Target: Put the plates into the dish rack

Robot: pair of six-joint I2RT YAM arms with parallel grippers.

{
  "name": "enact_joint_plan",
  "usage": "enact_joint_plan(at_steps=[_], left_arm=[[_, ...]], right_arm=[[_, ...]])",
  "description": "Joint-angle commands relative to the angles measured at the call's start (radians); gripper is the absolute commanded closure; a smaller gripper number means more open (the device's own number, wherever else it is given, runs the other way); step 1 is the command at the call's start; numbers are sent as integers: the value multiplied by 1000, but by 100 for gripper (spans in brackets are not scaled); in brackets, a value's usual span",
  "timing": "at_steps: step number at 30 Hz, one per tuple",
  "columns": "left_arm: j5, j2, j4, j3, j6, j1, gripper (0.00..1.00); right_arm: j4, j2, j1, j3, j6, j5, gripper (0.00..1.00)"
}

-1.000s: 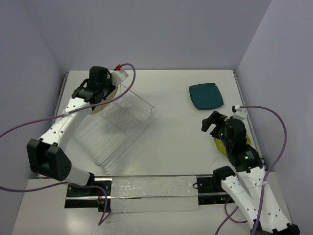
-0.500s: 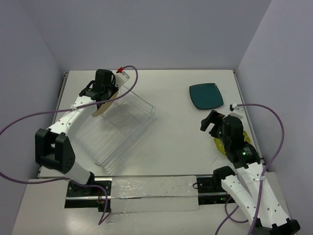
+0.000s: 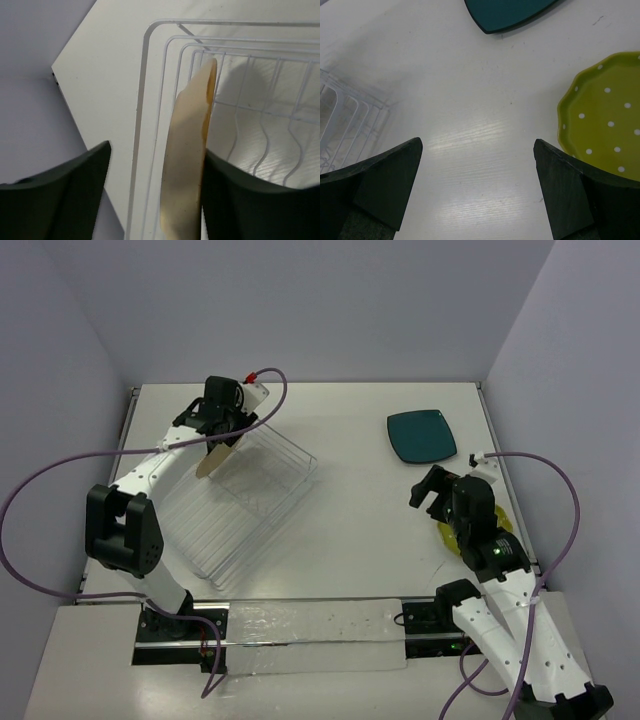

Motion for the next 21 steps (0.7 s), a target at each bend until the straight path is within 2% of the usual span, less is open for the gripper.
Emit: enact_joint_plan(at_steps=[1, 3, 5, 11, 17, 21], left_arm=[[1, -61, 14, 49, -11, 3, 15], [18, -91, 7, 51, -11, 3, 7], [32, -113, 4, 50, -12, 1, 4], [104, -197, -11, 21, 0, 3, 1], [44, -227, 55, -57, 25, 3, 1], [45, -197, 58, -39, 7, 31, 1]], right_arm=[[49, 17, 5, 0, 15, 23, 0], [61, 24, 5, 3, 13, 13, 0], [68, 33, 5, 6, 10, 4, 0], [84, 48, 6, 6, 10, -21, 0], [83, 47, 5, 3, 17, -28, 0], [72, 41, 5, 7, 22, -19, 0]])
